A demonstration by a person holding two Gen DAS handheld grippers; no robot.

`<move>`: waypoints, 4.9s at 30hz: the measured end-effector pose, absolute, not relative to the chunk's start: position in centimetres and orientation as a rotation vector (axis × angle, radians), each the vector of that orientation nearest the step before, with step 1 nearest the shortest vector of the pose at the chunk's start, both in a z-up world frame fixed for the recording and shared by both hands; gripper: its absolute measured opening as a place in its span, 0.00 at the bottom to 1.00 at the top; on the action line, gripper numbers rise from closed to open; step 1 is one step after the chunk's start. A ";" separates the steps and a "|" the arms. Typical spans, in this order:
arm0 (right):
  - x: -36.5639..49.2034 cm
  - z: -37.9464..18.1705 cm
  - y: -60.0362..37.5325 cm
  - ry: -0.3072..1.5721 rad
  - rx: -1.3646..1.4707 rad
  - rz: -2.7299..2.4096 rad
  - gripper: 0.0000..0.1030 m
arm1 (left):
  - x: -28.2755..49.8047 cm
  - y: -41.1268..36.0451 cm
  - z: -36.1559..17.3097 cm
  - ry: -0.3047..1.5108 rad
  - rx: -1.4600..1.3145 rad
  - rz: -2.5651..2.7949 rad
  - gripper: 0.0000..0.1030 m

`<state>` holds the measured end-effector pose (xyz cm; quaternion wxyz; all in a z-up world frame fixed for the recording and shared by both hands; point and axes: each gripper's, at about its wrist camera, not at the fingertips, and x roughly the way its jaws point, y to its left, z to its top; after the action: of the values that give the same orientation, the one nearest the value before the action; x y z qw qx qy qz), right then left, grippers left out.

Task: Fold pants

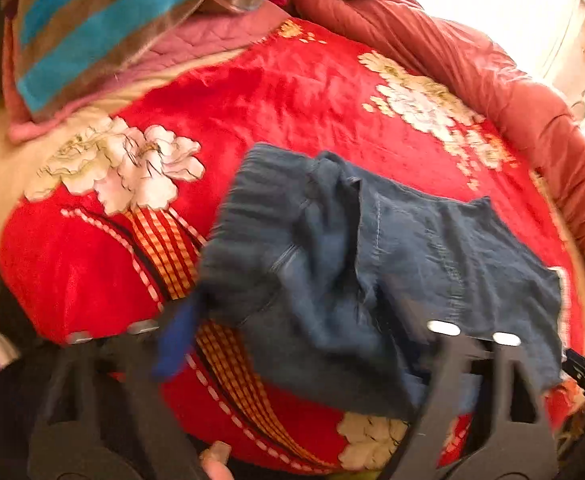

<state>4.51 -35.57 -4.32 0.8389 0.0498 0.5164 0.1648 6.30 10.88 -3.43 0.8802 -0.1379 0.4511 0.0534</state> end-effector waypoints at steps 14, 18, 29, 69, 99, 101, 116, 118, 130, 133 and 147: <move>4.0 -3.7 -36.4 1.047 0.147 0.357 0.66 | 4.3 12.3 -1.0 0.860 -0.168 0.201 0.59; 4.6 -1.2 -38.9 0.938 0.212 0.294 0.66 | 3.8 10.5 3.7 0.727 -0.089 0.187 0.61; 12.6 -0.6 -42.9 0.908 0.303 0.224 0.66 | 15.0 -0.8 2.7 0.891 -0.032 -0.237 0.61; 16.4 -3.8 -42.8 0.878 0.127 0.128 0.52 | 20.3 -2.7 -2.8 0.917 -0.064 -0.230 0.30; 13.9 -6.6 -31.4 1.014 -0.141 0.197 0.92 | 14.7 2.7 -6.2 0.967 -0.064 -0.144 0.55; 13.7 -6.5 -30.9 1.008 -0.162 0.187 0.93 | 14.4 2.5 -6.0 0.957 -0.060 -0.146 0.57; 6.1 -0.1 -30.9 0.848 -0.109 0.280 0.94 | 8.3 -2.3 -1.2 0.885 0.050 -0.221 0.90; 5.2 -0.3 -30.0 0.853 -0.108 0.311 0.94 | 7.7 -2.9 -1.5 0.892 0.070 -0.220 0.90; 4.7 -5.6 -30.1 1.065 -0.079 0.248 0.94 | 6.2 -3.3 -5.6 1.053 0.150 -0.188 0.90; 4.2 -5.4 -30.4 1.048 -0.077 0.261 0.94 | 5.9 -2.9 -5.4 1.044 0.123 -0.200 0.90; 2.9 -1.1 -32.3 0.941 0.050 0.312 0.96 | 4.5 -3.5 -2.4 0.938 0.125 -0.166 0.91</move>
<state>2.89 -32.34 -1.11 0.8792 0.0242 0.4516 0.1499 4.54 -3.50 -2.37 0.8869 0.0600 0.4510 -0.0797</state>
